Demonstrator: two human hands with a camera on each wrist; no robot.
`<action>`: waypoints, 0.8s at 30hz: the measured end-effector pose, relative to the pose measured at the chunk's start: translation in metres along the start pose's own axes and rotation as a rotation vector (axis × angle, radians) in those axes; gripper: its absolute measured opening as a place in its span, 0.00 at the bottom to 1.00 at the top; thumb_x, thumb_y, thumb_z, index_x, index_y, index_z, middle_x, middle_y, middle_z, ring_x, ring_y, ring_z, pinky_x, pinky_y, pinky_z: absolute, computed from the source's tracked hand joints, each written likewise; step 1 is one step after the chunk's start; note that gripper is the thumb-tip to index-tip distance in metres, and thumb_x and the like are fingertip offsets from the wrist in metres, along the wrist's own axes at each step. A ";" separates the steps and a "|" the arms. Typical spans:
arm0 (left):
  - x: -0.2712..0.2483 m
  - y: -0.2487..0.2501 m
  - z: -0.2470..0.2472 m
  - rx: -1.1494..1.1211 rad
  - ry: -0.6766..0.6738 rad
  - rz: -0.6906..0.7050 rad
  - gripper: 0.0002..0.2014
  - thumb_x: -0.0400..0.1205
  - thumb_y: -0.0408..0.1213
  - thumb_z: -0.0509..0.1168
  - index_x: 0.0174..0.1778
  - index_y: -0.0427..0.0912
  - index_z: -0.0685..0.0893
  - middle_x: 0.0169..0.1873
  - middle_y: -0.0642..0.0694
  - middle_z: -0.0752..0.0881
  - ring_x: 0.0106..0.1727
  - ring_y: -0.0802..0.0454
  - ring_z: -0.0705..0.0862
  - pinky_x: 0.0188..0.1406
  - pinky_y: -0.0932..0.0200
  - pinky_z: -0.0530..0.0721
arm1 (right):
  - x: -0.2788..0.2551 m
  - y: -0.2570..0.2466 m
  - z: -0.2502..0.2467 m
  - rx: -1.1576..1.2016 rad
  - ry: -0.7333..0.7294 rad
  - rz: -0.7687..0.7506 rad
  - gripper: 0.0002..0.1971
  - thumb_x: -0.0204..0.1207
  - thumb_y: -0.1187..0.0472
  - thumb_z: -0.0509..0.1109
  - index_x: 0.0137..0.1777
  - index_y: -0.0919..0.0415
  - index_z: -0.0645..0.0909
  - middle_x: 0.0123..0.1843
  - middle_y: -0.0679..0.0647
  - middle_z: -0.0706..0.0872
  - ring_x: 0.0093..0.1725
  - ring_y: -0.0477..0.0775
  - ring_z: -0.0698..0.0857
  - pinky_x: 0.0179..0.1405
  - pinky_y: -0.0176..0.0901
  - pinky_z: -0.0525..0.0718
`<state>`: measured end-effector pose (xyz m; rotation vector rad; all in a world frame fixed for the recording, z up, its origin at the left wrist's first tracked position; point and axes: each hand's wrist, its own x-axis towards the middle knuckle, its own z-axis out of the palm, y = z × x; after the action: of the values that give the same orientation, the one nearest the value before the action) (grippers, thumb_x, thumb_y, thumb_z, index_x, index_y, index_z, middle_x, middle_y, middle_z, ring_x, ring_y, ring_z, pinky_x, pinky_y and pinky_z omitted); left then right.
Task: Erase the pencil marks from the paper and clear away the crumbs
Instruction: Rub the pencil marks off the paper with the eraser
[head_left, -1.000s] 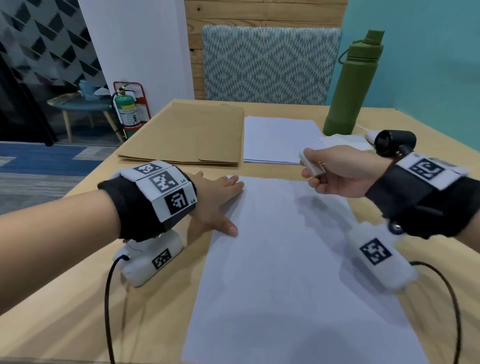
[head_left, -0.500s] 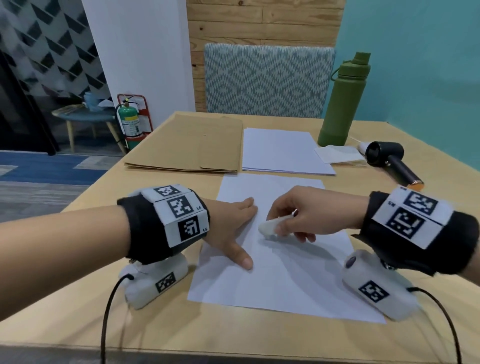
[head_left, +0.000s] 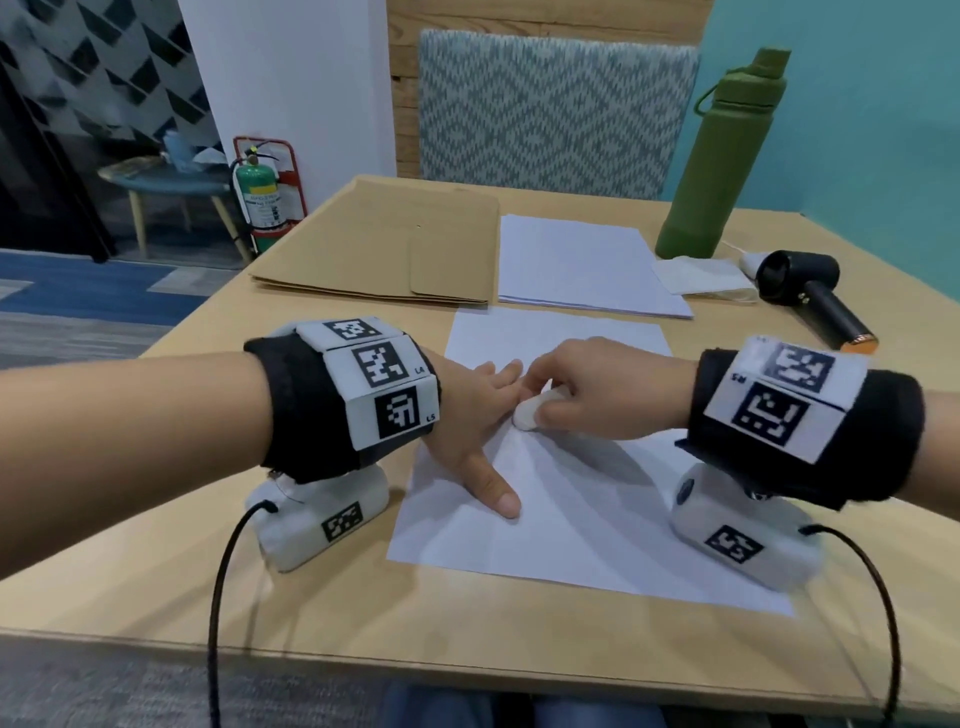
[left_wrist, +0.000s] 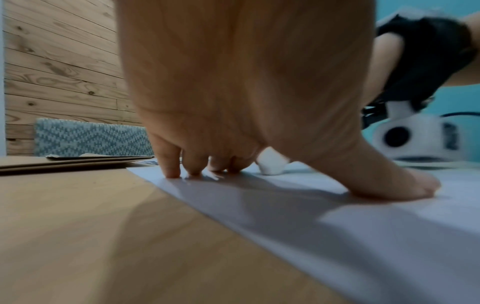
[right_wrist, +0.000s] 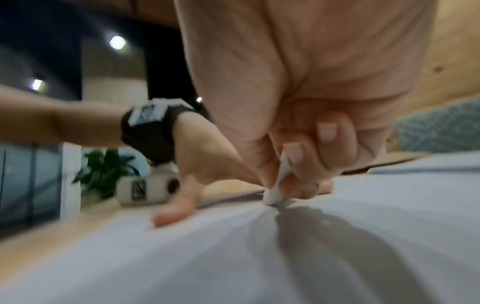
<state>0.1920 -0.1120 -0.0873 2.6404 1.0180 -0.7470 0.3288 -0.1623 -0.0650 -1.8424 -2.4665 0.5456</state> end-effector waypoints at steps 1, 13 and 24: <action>0.000 0.000 0.000 -0.004 -0.001 -0.004 0.59 0.68 0.66 0.68 0.81 0.54 0.31 0.83 0.51 0.35 0.84 0.45 0.40 0.81 0.37 0.51 | 0.001 0.000 0.000 -0.006 0.006 0.013 0.03 0.80 0.54 0.64 0.45 0.44 0.73 0.29 0.42 0.73 0.30 0.39 0.73 0.27 0.17 0.71; 0.000 0.003 0.000 0.041 -0.004 -0.041 0.59 0.70 0.66 0.66 0.81 0.50 0.30 0.82 0.49 0.34 0.84 0.47 0.38 0.82 0.39 0.48 | 0.000 -0.003 0.009 -0.013 -0.010 0.011 0.09 0.77 0.58 0.65 0.51 0.59 0.84 0.20 0.42 0.75 0.26 0.37 0.75 0.24 0.23 0.71; -0.004 0.008 -0.002 0.070 -0.032 -0.078 0.58 0.71 0.67 0.64 0.82 0.49 0.31 0.82 0.49 0.32 0.84 0.48 0.37 0.82 0.42 0.47 | -0.005 -0.007 0.007 -0.013 -0.099 -0.036 0.09 0.77 0.60 0.64 0.37 0.46 0.77 0.22 0.36 0.80 0.29 0.32 0.78 0.26 0.21 0.72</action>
<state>0.1956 -0.1195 -0.0838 2.6512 1.1116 -0.8531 0.3224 -0.1708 -0.0682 -1.8149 -2.5660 0.6353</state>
